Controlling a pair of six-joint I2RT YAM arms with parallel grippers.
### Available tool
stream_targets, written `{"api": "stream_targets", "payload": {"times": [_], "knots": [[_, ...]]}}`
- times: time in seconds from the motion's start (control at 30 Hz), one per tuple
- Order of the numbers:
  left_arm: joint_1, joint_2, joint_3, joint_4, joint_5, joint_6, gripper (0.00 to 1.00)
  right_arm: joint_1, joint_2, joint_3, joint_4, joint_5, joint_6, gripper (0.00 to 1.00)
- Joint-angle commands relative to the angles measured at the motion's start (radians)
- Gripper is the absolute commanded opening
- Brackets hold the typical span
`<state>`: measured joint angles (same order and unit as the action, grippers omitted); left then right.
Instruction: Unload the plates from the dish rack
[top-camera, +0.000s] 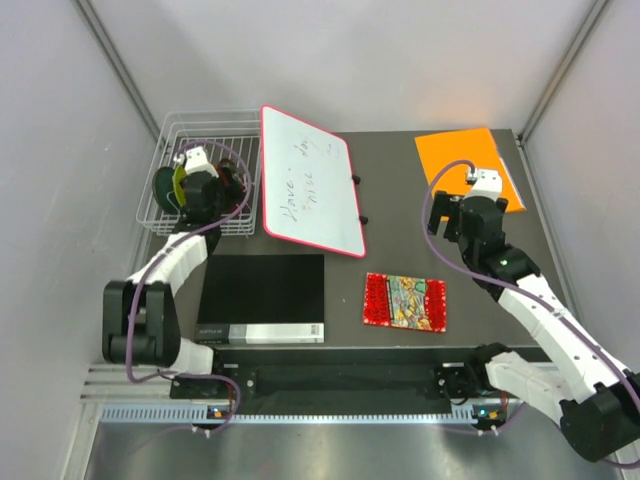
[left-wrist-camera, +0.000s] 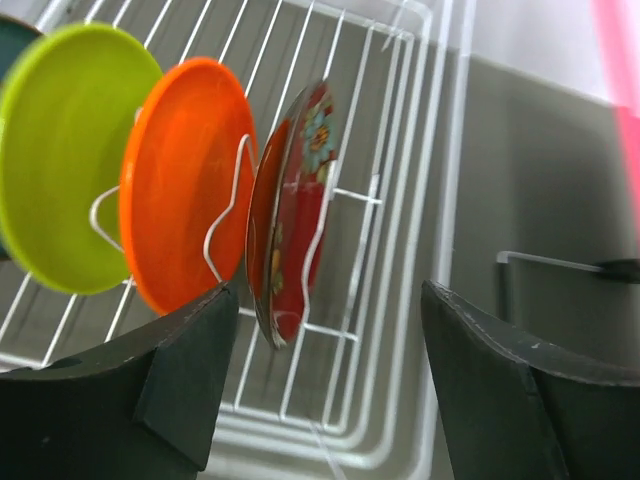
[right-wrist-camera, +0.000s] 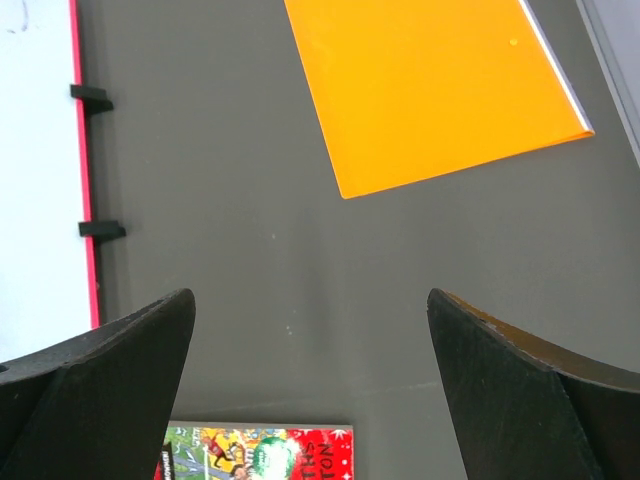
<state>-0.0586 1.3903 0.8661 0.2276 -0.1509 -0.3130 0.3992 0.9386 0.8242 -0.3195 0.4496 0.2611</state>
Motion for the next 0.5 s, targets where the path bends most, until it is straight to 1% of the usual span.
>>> {"api": "stream_targets", "payload": {"times": [0.0, 0.03, 0.13, 0.23, 0.27, 0.33, 0.37, 0.4, 0.47], "knots": [[0.003, 0.116, 0.068, 0.188, -0.046, 0.003, 0.79, -0.006, 0.028, -0.007, 0.059, 0.015, -0.016, 1.00], [0.005, 0.160, 0.086, 0.199, -0.038, 0.002, 0.78, -0.008, 0.035, -0.005, 0.062, 0.015, -0.017, 1.00], [0.005, 0.229, 0.108, 0.232, -0.042, -0.014, 0.77, -0.014, 0.064, -0.005, 0.068, 0.014, -0.017, 1.00], [0.006, 0.272, 0.119, 0.266, -0.065, -0.015, 0.77, -0.019, 0.086, -0.007, 0.074, 0.009, -0.017, 1.00], [0.008, 0.282, 0.122, 0.271, -0.071, -0.014, 0.75, -0.020, 0.092, -0.008, 0.074, 0.008, -0.017, 1.00], [0.008, 0.302, 0.123, 0.288, -0.082, -0.005, 0.69, -0.023, 0.107, -0.008, 0.077, 0.003, -0.016, 1.00], [0.008, 0.308, 0.128, 0.288, -0.088, -0.003, 0.62, -0.025, 0.114, -0.005, 0.077, 0.003, -0.016, 1.00], [0.009, 0.320, 0.131, 0.288, -0.093, 0.000, 0.59, -0.026, 0.118, -0.007, 0.079, 0.003, -0.014, 1.00], [0.009, 0.328, 0.134, 0.291, -0.085, 0.009, 0.55, -0.028, 0.131, -0.002, 0.077, 0.003, -0.013, 1.00]]}}
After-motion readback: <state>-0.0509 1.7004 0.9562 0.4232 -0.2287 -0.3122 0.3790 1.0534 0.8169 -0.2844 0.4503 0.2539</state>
